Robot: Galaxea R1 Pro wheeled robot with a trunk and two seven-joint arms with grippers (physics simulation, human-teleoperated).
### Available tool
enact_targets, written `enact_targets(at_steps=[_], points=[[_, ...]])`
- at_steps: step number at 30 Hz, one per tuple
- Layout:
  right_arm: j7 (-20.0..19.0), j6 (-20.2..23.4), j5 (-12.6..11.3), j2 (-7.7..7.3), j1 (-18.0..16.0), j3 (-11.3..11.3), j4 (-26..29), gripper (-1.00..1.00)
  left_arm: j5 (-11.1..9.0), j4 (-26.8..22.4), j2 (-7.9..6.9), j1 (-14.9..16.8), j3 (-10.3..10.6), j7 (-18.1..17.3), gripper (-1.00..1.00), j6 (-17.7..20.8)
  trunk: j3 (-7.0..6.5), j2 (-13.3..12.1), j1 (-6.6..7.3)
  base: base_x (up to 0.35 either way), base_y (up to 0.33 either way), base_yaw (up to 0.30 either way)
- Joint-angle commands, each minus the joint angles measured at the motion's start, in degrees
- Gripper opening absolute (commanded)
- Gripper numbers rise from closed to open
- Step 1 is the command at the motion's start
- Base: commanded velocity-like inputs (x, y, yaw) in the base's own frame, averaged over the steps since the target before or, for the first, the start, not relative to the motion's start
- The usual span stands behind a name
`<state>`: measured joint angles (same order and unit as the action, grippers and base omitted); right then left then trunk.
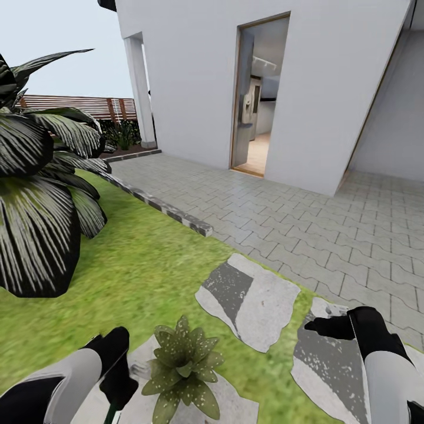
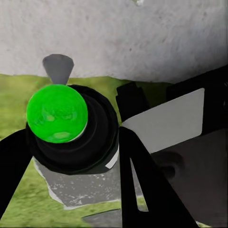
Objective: Pick up the pesticide atomizer in the garden and spray insectifuge to fully cover both potted plants in the garden.
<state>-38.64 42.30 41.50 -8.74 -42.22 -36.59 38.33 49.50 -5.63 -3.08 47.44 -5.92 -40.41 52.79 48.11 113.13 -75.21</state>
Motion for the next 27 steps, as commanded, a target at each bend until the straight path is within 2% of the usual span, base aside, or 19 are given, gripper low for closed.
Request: enact_targets(at_steps=[1,11,13,15,19,27], points=[[-0.56,0.07,0.60,0.04,-0.06,-0.24,0.07,1.00,0.67,0.44,0.01,0.02,-0.45,-0.39,-1.00,0.23,0.05,0.03,0.01,0.000,0.000,0.000],[-0.56,0.07,0.59,0.04,-0.06,-0.24,0.00,1.00,0.60,0.93,-0.06,0.02,-0.53,-0.03,-1.00,0.13,0.05,0.03,0.01,0.000,0.000,0.000],[-0.56,0.07,0.59,0.04,-0.06,-0.26,-0.01,1.00,0.59,-1.22,-0.07,0.02,-0.57,-0.02,-1.00,0.17,0.05,0.03,0.01,0.000,0.000,0.000],[-0.56,0.06,0.60,0.04,-0.06,-0.24,0.00,1.00,0.50,-9.00,-0.08,0.02,-0.58,-0.23,-1.00,0.39,0.05,0.03,0.01,0.000,0.000,0.000],[-0.56,0.07,0.60,0.04,-0.06,-0.24,0.05,1.00,0.50,-12.32,-0.03,0.02,-0.51,-0.34,-1.00,0.57,0.05,0.03,0.01,-0.024,0.000,0.000],[-0.56,0.07,0.60,0.04,-0.06,-0.17,0.05,1.00,0.34,-6.67,-0.04,0.02,-0.59,-0.21,-1.00,0.47,0.05,0.03,0.01,-0.299,0.000,0.000]])
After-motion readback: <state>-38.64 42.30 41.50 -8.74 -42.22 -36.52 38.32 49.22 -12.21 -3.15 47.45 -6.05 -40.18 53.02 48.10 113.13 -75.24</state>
